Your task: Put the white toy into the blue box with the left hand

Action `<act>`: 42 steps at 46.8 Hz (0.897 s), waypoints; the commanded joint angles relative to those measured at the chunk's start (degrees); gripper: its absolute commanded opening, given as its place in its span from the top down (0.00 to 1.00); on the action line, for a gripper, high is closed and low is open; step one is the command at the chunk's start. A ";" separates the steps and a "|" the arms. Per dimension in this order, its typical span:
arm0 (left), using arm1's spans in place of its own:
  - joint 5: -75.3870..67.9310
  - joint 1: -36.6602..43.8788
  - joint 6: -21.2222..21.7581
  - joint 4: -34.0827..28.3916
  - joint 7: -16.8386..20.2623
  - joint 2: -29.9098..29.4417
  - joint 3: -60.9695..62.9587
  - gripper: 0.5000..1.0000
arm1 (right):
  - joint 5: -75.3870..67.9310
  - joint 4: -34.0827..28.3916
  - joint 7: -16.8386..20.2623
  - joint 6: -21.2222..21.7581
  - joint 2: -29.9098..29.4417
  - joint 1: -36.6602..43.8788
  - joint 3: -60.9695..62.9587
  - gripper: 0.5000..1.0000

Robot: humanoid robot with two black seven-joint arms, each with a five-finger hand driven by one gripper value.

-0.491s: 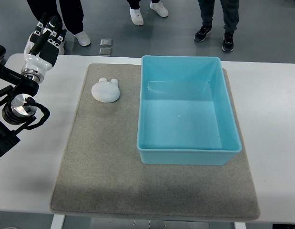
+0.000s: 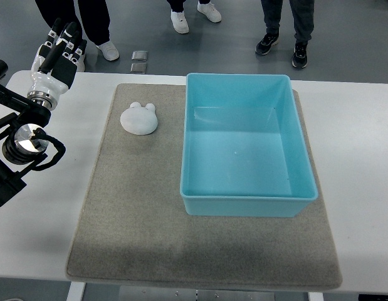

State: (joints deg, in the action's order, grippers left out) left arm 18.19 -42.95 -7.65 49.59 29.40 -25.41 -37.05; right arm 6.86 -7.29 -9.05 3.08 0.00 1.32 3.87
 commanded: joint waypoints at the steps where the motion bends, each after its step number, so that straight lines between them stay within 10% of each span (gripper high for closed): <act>1: 0.00 -0.03 0.00 -0.11 -0.04 0.01 -0.04 0.00 | 0.00 0.00 0.00 0.00 0.00 0.00 0.09 0.13; 42: 0.00 0.15 -0.96 -1.07 -0.04 0.10 0.40 0.00 | 0.00 0.00 0.00 0.00 0.00 0.00 0.00 0.13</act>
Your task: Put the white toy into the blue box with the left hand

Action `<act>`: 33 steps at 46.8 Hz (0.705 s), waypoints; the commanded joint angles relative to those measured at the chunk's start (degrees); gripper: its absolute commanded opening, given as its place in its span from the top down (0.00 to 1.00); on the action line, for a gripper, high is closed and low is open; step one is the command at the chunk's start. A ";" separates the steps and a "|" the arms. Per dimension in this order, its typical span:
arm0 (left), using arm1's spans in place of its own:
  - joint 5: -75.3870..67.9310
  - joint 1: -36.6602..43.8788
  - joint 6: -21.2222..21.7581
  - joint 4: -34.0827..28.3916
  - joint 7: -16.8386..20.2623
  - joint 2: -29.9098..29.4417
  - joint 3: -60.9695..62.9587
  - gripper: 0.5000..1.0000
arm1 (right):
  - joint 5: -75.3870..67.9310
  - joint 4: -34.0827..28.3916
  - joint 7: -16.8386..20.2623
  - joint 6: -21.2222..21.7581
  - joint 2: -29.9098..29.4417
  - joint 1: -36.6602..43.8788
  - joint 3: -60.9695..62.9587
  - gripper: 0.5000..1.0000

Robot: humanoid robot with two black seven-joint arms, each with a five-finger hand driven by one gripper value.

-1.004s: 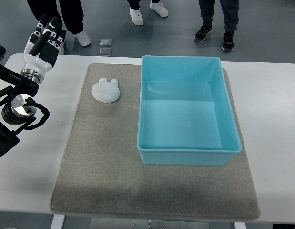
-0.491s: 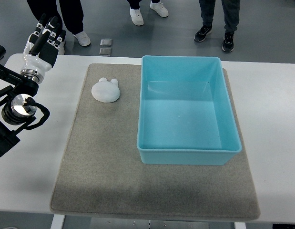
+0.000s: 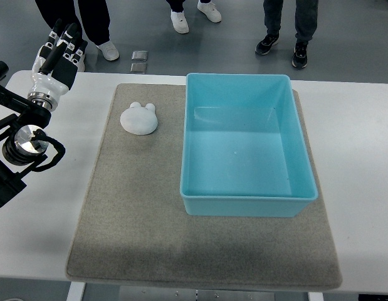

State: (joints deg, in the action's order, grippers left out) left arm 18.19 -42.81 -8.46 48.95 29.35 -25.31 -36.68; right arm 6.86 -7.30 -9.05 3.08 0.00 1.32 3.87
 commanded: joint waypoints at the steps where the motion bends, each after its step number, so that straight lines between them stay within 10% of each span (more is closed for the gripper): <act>1: 0.00 0.01 -0.15 -0.61 0.00 0.09 0.03 0.00 | 0.00 0.00 0.00 0.00 0.00 0.00 0.00 0.13; 33: -0.53 0.09 -4.01 -3.33 0.00 0.35 0.38 0.00 | 0.00 0.00 0.00 0.00 0.00 0.00 0.00 0.13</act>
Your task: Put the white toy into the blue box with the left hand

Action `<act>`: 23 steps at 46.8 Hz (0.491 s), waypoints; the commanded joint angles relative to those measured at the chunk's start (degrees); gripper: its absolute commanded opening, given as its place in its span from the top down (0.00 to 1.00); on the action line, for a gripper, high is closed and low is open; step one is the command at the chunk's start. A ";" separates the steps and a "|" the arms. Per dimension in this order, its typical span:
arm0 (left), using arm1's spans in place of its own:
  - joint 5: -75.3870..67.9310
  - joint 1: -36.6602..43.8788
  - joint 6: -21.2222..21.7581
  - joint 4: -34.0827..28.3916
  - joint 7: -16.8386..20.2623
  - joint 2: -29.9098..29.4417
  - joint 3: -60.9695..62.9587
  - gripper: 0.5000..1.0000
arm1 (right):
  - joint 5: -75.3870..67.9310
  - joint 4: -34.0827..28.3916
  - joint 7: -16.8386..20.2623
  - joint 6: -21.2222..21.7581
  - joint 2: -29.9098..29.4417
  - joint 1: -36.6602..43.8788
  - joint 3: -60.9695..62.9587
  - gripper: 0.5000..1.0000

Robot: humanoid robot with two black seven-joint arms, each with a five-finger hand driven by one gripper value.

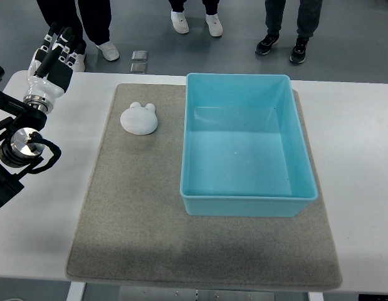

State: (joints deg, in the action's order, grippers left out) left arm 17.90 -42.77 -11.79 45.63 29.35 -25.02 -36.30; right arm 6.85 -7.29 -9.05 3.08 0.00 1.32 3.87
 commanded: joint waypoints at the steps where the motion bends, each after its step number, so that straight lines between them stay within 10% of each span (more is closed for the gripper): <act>1: -0.23 0.06 -0.86 -0.02 0.00 0.06 0.00 0.00 | 0.00 0.00 0.00 0.00 0.00 0.00 0.00 0.13; 23: -21.55 -1.70 0.28 -0.02 0.00 -0.02 0.35 0.01 | 0.00 0.00 0.00 0.00 0.00 0.00 0.00 0.13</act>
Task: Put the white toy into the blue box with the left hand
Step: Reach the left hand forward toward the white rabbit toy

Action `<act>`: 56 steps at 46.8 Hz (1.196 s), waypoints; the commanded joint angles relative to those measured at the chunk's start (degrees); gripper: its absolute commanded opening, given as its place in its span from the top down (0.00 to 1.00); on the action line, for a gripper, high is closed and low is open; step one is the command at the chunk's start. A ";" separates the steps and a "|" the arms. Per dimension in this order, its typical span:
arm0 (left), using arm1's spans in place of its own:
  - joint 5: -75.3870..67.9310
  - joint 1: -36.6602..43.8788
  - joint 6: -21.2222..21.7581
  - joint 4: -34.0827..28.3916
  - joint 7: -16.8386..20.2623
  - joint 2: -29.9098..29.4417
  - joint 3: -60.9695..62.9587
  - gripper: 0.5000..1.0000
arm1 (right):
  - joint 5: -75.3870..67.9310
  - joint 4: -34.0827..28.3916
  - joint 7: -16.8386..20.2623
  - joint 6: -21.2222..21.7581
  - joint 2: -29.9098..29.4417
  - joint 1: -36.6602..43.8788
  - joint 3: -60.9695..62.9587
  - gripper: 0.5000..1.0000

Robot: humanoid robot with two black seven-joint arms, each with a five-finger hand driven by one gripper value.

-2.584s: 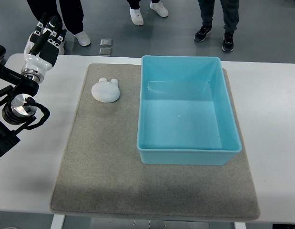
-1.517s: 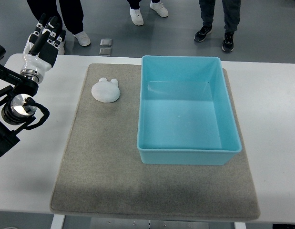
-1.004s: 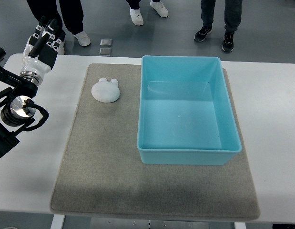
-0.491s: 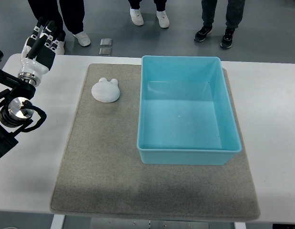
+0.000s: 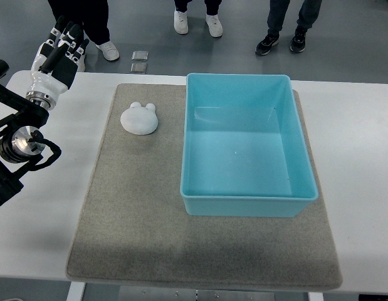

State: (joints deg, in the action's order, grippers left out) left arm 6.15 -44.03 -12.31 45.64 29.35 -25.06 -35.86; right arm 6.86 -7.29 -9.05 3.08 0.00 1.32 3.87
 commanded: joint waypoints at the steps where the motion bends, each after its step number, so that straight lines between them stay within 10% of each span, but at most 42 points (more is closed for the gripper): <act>1: -13.33 -0.62 1.15 0.06 0.00 0.01 -0.17 0.01 | 0.00 0.00 0.00 0.00 0.00 0.00 0.00 0.13; 32: -80.67 -5.54 4.67 1.73 -0.09 -5.08 0.09 0.02 | 0.00 0.00 0.00 0.00 0.00 0.00 0.00 0.13; 56: -93.08 -5.28 2.73 7.88 0.62 -11.06 4.31 0.04 | 0.00 0.00 0.00 0.00 0.00 0.00 0.00 0.13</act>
State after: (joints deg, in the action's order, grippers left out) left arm -86.34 -49.62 -9.72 53.65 29.81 -35.83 -32.08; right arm 6.86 -7.29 -9.05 3.07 0.00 1.32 3.87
